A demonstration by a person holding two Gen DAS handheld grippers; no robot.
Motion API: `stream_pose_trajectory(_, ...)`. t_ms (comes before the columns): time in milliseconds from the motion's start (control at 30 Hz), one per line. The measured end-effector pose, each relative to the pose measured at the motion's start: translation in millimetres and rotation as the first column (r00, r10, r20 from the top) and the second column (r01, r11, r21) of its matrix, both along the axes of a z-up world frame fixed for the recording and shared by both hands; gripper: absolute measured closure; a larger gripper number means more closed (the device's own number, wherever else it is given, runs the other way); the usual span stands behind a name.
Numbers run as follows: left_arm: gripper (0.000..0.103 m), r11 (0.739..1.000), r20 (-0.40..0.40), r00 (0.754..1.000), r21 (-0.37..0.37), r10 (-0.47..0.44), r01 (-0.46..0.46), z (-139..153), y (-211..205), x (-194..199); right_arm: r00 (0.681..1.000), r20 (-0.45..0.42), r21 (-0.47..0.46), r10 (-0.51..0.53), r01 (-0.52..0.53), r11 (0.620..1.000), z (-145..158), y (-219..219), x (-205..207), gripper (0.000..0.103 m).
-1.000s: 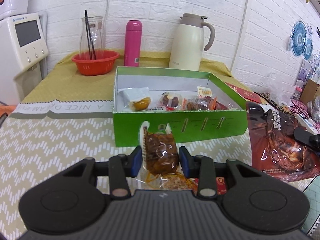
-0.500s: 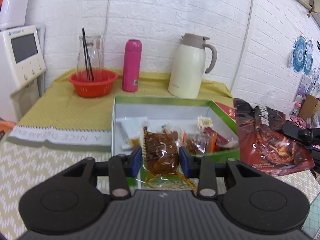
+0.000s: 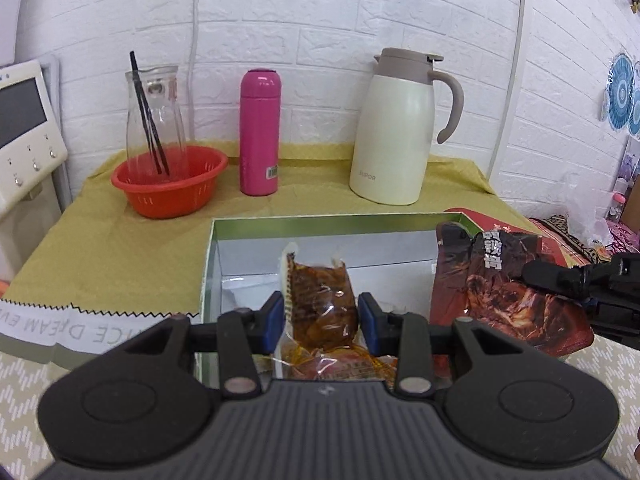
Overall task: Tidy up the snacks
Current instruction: 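Carry both snacks over the green box and open both tools to drop them, then move both tools toward the orange wrapped snack and red nut bag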
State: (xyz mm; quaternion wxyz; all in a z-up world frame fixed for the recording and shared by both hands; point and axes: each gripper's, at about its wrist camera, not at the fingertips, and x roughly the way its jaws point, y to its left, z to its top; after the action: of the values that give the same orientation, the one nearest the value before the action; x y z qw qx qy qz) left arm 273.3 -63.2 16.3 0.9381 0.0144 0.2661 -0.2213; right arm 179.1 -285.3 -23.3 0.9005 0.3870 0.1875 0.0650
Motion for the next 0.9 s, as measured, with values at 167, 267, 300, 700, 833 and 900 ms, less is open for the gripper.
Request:
stream_pose_trajectory(167,0.062,1.0,-0.029,0.999,0.024,0.02,-0.019,-13.5,1.6,15.8,1.0,-0.016,-0.14,0.019,-0.021,0.99,2.4,5.6,20.2,0.082)
stream_pose_trajectory(267,0.056,0.999,-0.003,0.999,0.033,0.038,-0.038,-11.4,10.0,14.0,1.0,-0.017,-0.242,0.004,-0.008,0.97,7.3,9.2,23.0,0.053)
stream_pose_trajectory(300,0.048,0.998,0.01,0.999,0.039,0.047,-0.047,-9.1,13.3,12.4,1.0,-0.007,-0.269,-0.013,0.011,0.963,9.4,9.3,20.7,0.035)
stream_pose_trajectory(700,0.035,0.984,0.123,0.978,0.037,0.167,-0.173,15.1,109.3,-81.6,0.99,0.138,-0.372,-0.011,0.061,0.926,33.9,19.5,-59.3,0.0)
stream_pose_trajectory(833,0.035,0.967,0.124,0.961,0.036,0.248,-0.254,-1.1,131.9,-123.9,0.987,0.137,-0.454,0.088,-0.016,0.891,26.2,42.5,-99.7,0.0)
stream_pose_trajectory(900,0.033,0.956,0.108,0.954,0.07,0.278,-0.286,-9.3,132.5,-135.5,0.986,0.105,-0.47,0.129,-0.065,0.88,19.4,54.1,-112.9,0.0)
